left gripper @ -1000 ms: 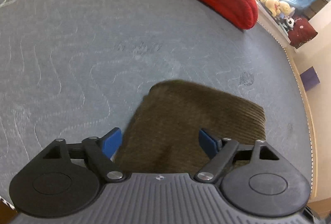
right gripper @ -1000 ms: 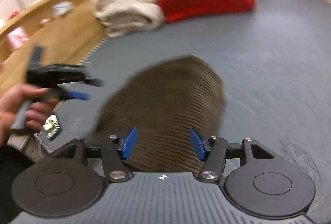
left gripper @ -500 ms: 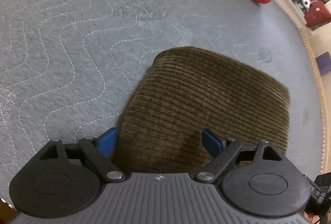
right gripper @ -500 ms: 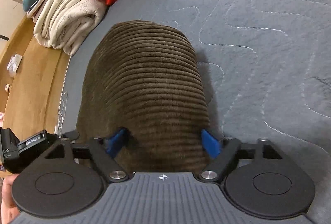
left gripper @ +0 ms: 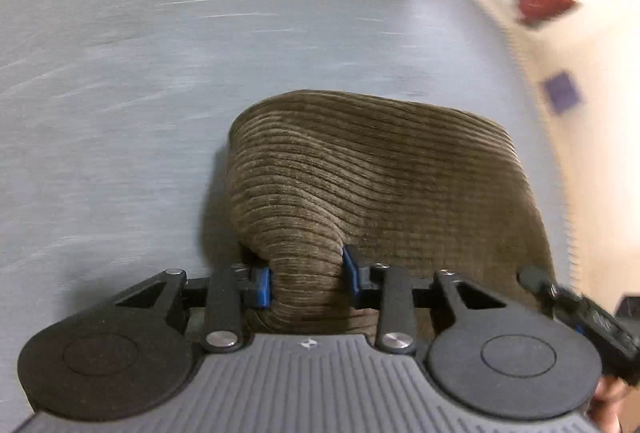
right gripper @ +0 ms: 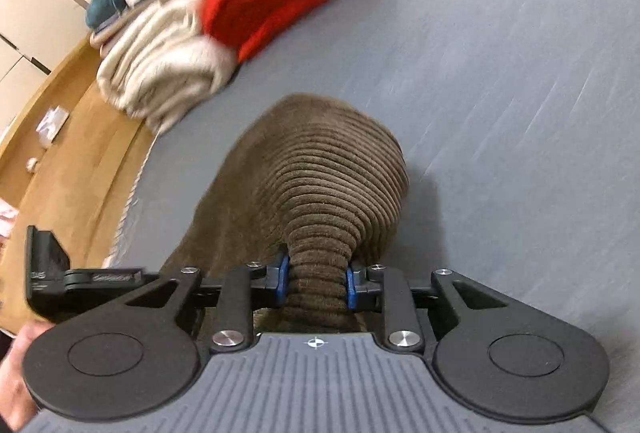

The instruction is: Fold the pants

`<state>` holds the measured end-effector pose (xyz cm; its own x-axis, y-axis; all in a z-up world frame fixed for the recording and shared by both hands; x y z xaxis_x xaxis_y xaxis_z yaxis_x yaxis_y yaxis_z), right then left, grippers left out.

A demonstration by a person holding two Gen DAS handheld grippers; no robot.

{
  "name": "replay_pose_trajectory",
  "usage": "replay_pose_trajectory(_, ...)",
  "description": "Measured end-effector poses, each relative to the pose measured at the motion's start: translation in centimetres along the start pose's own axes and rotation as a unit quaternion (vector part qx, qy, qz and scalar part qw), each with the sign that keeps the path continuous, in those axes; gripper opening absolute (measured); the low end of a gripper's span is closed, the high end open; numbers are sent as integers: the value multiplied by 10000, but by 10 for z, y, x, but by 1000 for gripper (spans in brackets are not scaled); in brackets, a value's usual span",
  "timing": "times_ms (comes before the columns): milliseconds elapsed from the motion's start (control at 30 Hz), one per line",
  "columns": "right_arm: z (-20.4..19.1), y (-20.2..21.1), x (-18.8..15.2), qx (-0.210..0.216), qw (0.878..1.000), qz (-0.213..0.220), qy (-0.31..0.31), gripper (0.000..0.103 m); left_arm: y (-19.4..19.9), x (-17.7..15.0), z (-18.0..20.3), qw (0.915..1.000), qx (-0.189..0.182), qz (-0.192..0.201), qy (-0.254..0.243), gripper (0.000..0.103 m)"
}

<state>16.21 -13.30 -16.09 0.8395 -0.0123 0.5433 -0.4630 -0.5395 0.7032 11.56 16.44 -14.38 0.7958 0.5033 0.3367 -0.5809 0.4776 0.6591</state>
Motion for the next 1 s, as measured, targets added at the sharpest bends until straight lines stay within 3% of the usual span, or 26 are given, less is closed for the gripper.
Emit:
replay_pose_trajectory(67,23,26,25,-127,9984,444,333,27,-15,-1,29,9992,-271,-1,-295,46)
replay_pose_trajectory(133,54,37,39,-363,9965,556,508,34,-26,-3,45,9986,-78,27,-523,50)
replay_pose_trajectory(167,69,38,43,-635,9950,548,543,38,-28,-1,48,9972,196,90,-717,50)
replay_pose_trajectory(200,93,37,47,-1183,9904,497,522,41,-29,1,52,9941,492,175,-947,50)
replay_pose_trajectory(267,134,44,55,-2221,9725,589,391,41,-29,3,63,9923,472,264,-1112,49)
replay_pose_trajectory(300,145,52,57,-2268,9706,742,312,41,-29,2,69,9928,290,281,-1125,47)
replay_pose_trajectory(367,149,64,53,-1841,9790,843,245,41,-33,-1,82,9920,-17,238,-1236,40)
replay_pose_trajectory(433,139,65,39,-1396,9857,711,616,41,-41,-10,86,9888,-69,33,-1491,33)
replay_pose_trajectory(500,125,59,24,-1068,9870,496,1094,41,-53,-24,80,9849,177,-428,-1667,31)
replay_pose_trajectory(533,120,53,16,-954,9864,331,1296,41,-63,-36,69,9807,471,-810,-1716,25)
replay_pose_trajectory(600,116,30,-10,-894,9788,-390,1801,37,-74,-54,49,9701,844,-1385,-1806,26)
replay_pose_trajectory(633,120,19,-26,-1012,9684,-731,2158,38,-76,-58,48,9664,850,-1529,-1882,27)
replay_pose_trajectory(667,119,15,-35,-1040,9588,-812,2517,37,-74,-59,48,9639,866,-1552,-1981,27)
replay_pose_trajectory(700,115,17,-36,-1034,9519,-771,2780,37,-72,-57,49,9635,871,-1539,-2010,28)
replay_pose_trajectory(733,114,18,-32,-985,9525,-788,2771,37,-68,-54,49,9656,844,-1459,-1979,29)
replay_pose_trajectory(833,131,33,-24,-836,9663,-699,2332,33,-54,-39,58,9748,766,-861,-1908,32)
replay_pose_trajectory(933,123,47,11,-700,9798,50,1871,33,-46,-17,65,9815,619,-278,-1792,32)
replay_pose_trajectory(1000,119,48,39,-732,9856,576,1412,35,-47,-12,74,9833,572,-90,-1725,32)
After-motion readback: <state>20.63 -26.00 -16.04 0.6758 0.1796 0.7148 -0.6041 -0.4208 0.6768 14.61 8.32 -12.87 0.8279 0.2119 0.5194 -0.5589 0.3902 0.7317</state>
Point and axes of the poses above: each gripper's, at about its wrist camera, not at the fingertips, and y roughly against the way its jaws point, z to its right, x to its top, the point moved 8 cm from there along -y, roughly the way its jaws point, and after that the axes turned 14 degrees about -x, right-handed, at the moved point
